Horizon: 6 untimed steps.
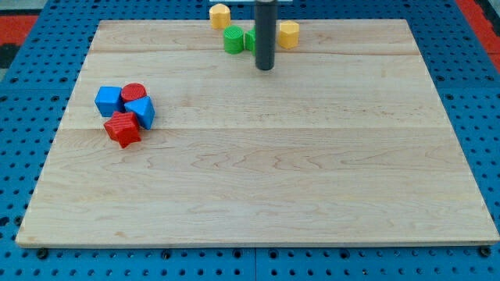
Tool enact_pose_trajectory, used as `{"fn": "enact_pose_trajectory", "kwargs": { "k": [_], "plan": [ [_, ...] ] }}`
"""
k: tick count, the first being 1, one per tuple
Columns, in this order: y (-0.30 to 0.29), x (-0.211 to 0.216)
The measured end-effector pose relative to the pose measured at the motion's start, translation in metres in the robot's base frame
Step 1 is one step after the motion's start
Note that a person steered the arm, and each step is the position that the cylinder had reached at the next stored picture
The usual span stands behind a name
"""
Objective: Push the green stars slightly towards the top
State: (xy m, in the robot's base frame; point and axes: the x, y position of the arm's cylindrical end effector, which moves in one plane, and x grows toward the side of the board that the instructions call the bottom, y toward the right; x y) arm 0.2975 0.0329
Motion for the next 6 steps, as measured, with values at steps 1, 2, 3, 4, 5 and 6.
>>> {"fn": "enact_pose_trajectory", "kwargs": {
  "k": [1, 2, 3, 4, 5, 6],
  "plan": [
    [0.026, -0.039],
    [0.026, -0.020],
    [0.009, 0.000],
    [-0.026, -0.032],
    [-0.031, -0.041],
    [-0.028, -0.027]
  ]
}}
